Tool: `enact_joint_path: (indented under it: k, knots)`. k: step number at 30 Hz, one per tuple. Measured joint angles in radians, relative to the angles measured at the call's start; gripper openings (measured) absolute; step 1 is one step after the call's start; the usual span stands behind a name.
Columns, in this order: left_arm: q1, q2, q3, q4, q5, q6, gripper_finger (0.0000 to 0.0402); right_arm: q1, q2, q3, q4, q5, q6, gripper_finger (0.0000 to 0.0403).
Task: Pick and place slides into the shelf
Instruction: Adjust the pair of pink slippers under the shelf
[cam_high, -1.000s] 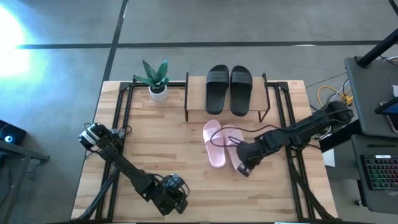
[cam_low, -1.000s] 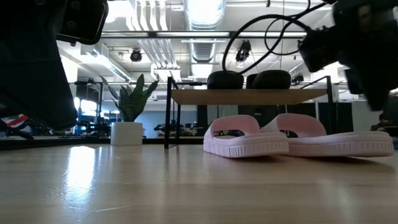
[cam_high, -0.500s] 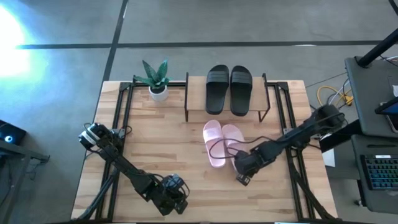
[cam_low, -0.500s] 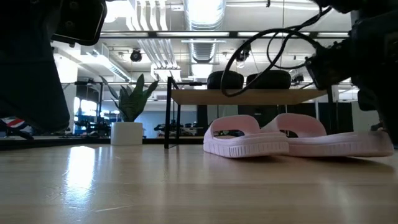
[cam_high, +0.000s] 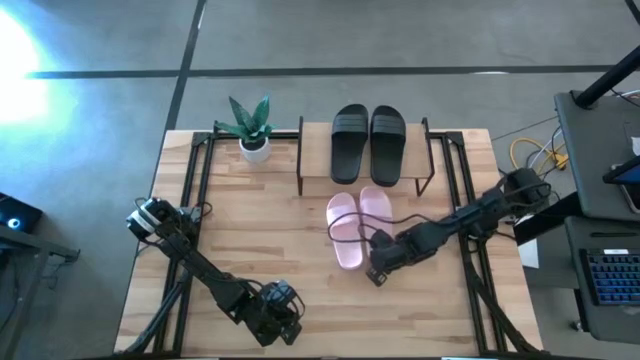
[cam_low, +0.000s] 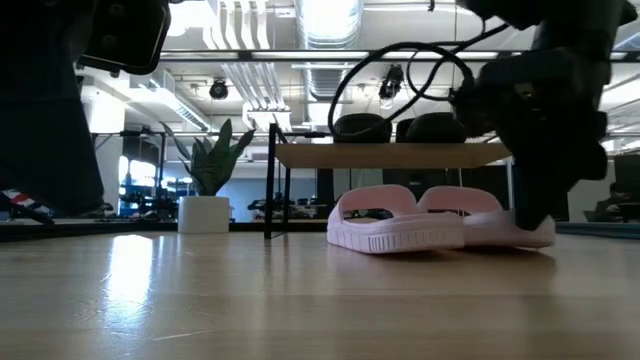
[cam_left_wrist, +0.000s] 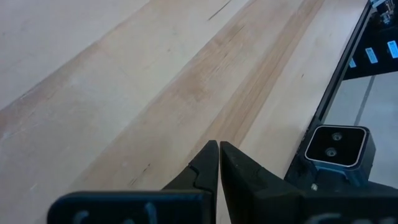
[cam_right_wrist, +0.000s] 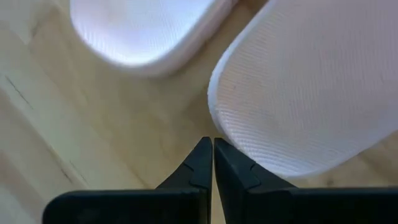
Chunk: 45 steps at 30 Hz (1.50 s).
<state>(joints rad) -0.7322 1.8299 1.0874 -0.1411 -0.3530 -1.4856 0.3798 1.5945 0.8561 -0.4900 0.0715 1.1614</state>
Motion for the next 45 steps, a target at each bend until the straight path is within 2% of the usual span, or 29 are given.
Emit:
enact_joint_path:
  k: [7,13,20,28,31,40,45]
  knots:
    - [0.0,0.0,0.0,0.0,0.001,0.0,0.0002,-0.052,-0.002,0.001,-0.036,0.069,-0.071,0.0009]
    - [0.0,0.0,0.0,0.0,0.001,0.0,0.0002,-0.053,-0.02,0.0,-0.039,-0.017,-0.082,0.0009]
    - [0.0,0.0,-0.001,-0.007,0.001,0.001,0.0002,-0.04,-0.04,0.001,0.128,-0.175,-0.123,0.0009]
    - [0.004,0.0,-0.002,-0.009,0.0,0.001,0.0002,-0.04,0.04,0.0,0.309,-0.178,-0.112,0.0009]
    - [0.005,0.0,-0.002,-0.009,0.0,0.001,0.0002,-0.04,0.079,0.009,0.321,-0.174,-0.13,0.0009]
    - [0.008,0.0,-0.002,-0.009,0.0,0.001,0.0002,-0.046,0.175,0.127,0.309,0.024,-0.218,0.0009]
    - [0.014,0.0,-0.002,-0.009,0.0,0.0,0.0002,-0.059,0.198,0.234,0.188,0.104,-0.278,0.0009]
